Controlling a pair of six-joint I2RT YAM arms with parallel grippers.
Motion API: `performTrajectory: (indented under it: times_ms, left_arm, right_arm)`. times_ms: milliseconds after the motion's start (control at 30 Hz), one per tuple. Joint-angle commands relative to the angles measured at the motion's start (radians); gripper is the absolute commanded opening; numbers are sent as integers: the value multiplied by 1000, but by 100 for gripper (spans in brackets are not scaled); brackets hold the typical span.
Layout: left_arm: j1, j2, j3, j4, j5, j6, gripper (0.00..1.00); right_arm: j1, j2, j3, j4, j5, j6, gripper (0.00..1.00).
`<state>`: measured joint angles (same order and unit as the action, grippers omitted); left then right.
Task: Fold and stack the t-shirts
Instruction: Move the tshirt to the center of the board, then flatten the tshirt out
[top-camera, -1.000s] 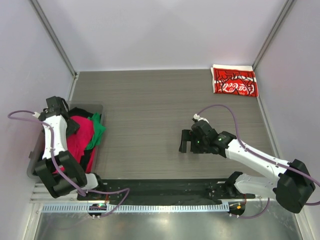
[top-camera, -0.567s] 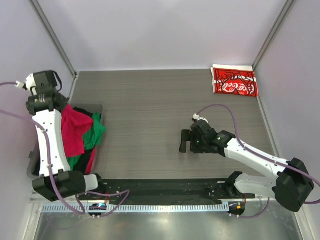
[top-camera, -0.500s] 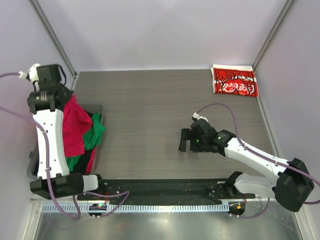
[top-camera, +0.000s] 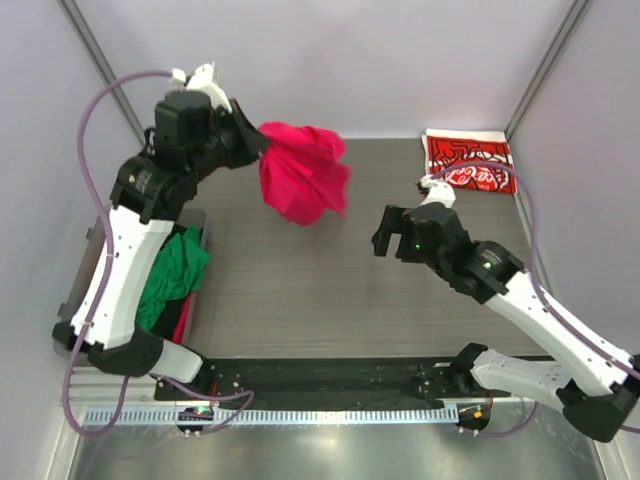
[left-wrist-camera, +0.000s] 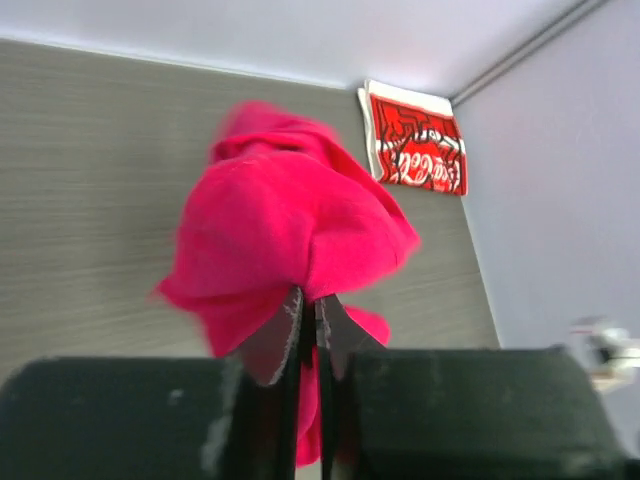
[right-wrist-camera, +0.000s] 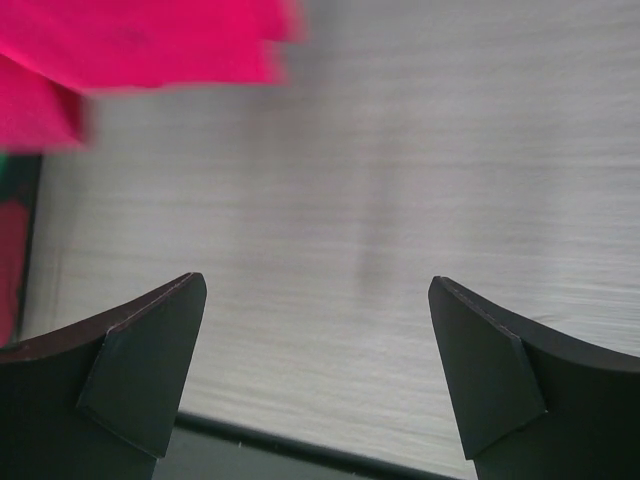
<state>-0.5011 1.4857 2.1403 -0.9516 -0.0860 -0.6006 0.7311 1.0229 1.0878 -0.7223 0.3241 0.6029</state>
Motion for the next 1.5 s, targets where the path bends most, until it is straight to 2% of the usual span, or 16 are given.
performTrajectory:
  times_ms: [0, 33, 67, 100, 200, 267, 300, 400, 500, 667, 733, 867, 1033, 1267, 1333, 1467]
  left_arm:
    - [10, -140, -313, 154, 112, -16, 11]
    - [12, -204, -394, 172, 132, -25, 19]
    - [12, -234, -471, 174, 138, -28, 33]
    - [12, -266, -619, 172, 135, -28, 58]
    - [12, -398, -875, 143, 47, -65, 93]
    - [13, -494, -975, 140, 2, -99, 100]
    - [15, -519, -1047, 142, -12, -108, 100]
    - [15, -564, -1121, 152, -9, -123, 100]
    - [15, -510, -1125, 172, 32, -119, 98]
    - [10, -359, -1083, 240, 139, -108, 83]
    - [-4, -310, -1071, 301, 161, -114, 80]
    - [-103, -135, -978, 347, 157, -110, 78]
    - [-207, 111, -774, 389, 170, -111, 79]
    - [-252, 459, -470, 366, 212, -122, 84]
    - [-264, 551, -413, 318, 209, -123, 82]
    - [-275, 657, -312, 274, 204, -137, 71]
  right_arm:
    - [2, -102, 72, -98, 225, -12, 100]
    - [2, -139, 80, -107, 252, -11, 100]
    - [1, -162, 81, -126, 274, -11, 100]
    - [2, -179, 78, -132, 308, -9, 100]
    - [1, -239, 46, -138, 329, -11, 100]
    - [2, -242, 5, -140, 322, -6, 100]
    - [2, -233, -8, -140, 314, -2, 100]
    - [2, -169, -48, -135, 293, 26, 99]
    - [-24, -45, -69, -83, 183, 5, 100]
    - [-244, 141, -75, 45, -170, -20, 93]
    - [-295, 176, -78, 76, -201, -20, 93]
    - [-416, 216, -88, 86, -227, -29, 93]
    - [-568, 214, -175, 86, -310, -26, 96]
    - [-708, 152, -273, 90, -394, -75, 99]
    - [-717, 134, -288, 92, -399, -86, 100]
    - [-749, 123, -310, 96, -411, -92, 100]
